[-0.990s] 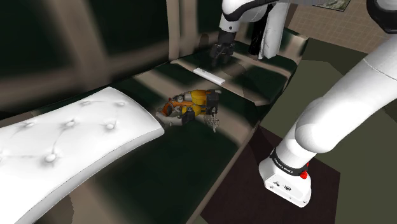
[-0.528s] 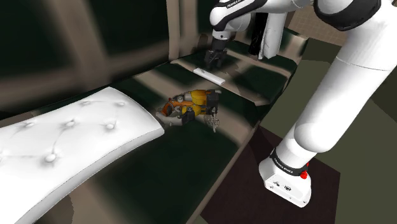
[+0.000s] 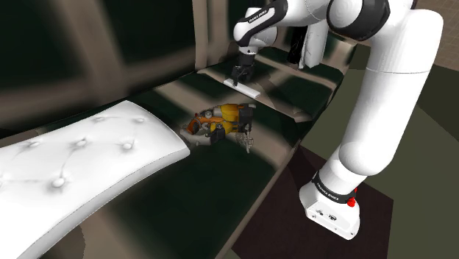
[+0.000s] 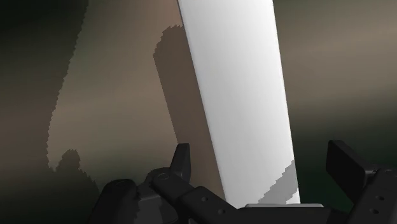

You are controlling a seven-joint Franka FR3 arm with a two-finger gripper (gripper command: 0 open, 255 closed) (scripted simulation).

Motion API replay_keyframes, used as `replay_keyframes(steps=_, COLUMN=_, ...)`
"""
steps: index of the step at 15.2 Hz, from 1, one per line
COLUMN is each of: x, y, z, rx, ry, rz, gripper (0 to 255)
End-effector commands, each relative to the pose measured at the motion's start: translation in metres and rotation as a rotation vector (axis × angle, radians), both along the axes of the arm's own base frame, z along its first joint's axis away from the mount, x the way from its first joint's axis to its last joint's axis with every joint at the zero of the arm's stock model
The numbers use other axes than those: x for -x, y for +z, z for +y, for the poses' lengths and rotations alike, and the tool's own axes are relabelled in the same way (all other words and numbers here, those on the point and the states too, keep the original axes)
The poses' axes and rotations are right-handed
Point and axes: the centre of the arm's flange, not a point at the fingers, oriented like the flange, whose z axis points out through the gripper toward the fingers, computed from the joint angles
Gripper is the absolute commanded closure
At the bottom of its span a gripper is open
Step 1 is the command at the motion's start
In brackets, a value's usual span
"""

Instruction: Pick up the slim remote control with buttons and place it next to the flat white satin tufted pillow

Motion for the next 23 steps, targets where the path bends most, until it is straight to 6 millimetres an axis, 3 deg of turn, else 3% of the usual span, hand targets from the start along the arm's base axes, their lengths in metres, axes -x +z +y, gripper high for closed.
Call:
replay_keyframes(steps=1, x=0.000, y=-0.011, z=-0.001, rx=0.000, ry=0.000, rz=-0.001, gripper=0)
replay_keyframes(steps=4, x=0.001, y=-0.025, z=0.000, rx=0.000, ry=0.000, rz=-0.001, gripper=0)
replay_keyframes(steps=11, x=0.000, y=-0.025, z=0.000, rx=0.000, ry=0.000, rz=-0.001, gripper=0)
replay_keyframes(steps=12, x=0.000, y=-0.025, z=0.000, rx=0.000, ry=0.000, rz=-0.001, gripper=255)
replay_keyframes(steps=21, x=0.001, y=-0.025, z=0.000, rx=0.000, ry=0.000, rz=-0.001, gripper=255)
replay_keyframes(steps=23, x=0.001, y=-0.014, z=0.000, rx=0.000, ry=0.000, rz=-0.001, gripper=255)
